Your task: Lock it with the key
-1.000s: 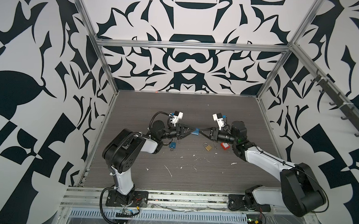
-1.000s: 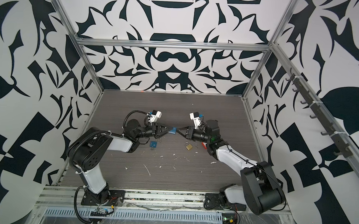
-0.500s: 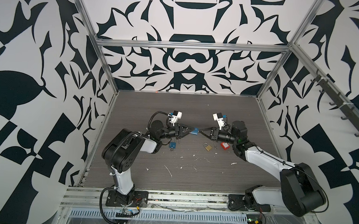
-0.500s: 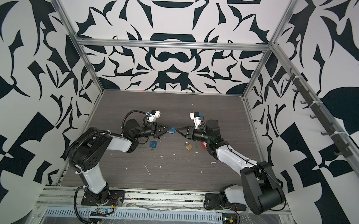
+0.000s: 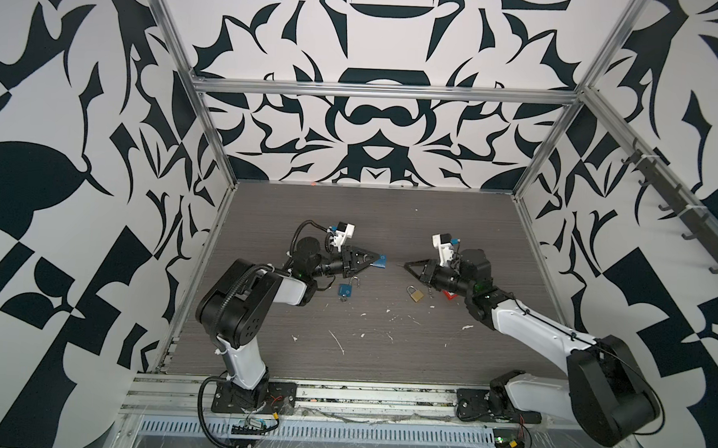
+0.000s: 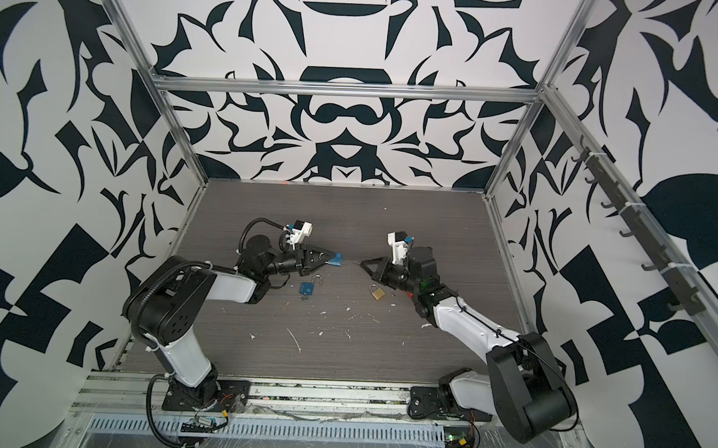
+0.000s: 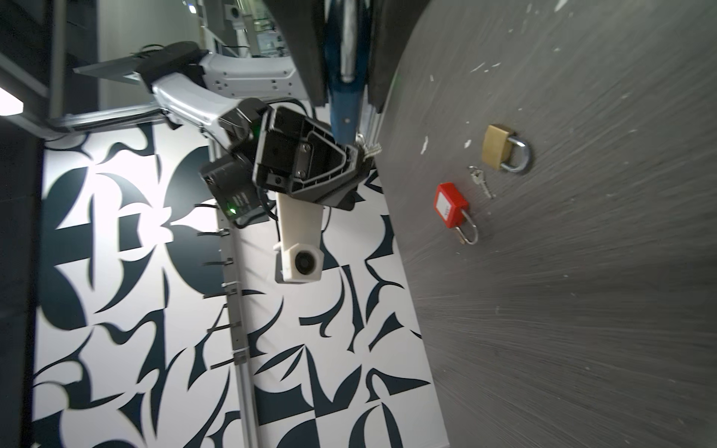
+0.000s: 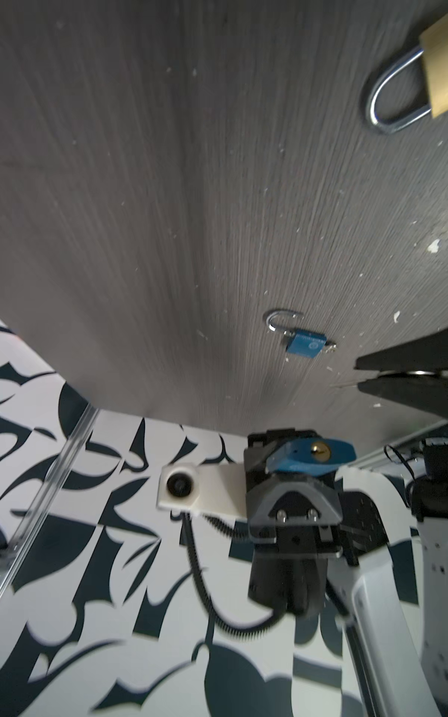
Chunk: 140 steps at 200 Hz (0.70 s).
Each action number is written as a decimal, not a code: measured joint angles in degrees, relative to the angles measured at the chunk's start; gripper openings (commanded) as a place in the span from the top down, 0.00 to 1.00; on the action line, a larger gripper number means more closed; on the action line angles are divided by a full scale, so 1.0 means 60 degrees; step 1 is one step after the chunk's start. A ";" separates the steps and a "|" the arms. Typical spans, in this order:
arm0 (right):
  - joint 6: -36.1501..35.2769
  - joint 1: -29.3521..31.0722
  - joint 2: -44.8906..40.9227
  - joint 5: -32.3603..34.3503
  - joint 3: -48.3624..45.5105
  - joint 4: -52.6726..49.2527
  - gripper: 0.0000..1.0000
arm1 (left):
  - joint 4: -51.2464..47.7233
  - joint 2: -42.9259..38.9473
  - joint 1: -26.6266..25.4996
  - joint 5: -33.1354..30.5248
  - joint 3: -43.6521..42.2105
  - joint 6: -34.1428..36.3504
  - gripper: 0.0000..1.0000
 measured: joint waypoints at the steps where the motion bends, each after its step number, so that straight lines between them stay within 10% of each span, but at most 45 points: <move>1: 0.0000 0.0084 0.0000 0.0164 -0.0007 -0.0047 1.00 | -0.0084 -0.0036 0.0000 -0.0026 0.0004 0.0033 1.00; 47: 0.0280 0.1971 0.1016 0.3916 -0.0390 0.0033 1.00 | -0.6696 -0.2688 -0.0280 -0.2320 0.0991 0.4033 1.00; 140: 0.1268 0.2441 0.3628 0.6765 0.0273 0.1016 1.00 | -0.8776 -0.3428 -0.0372 -0.3002 0.0801 0.5654 1.00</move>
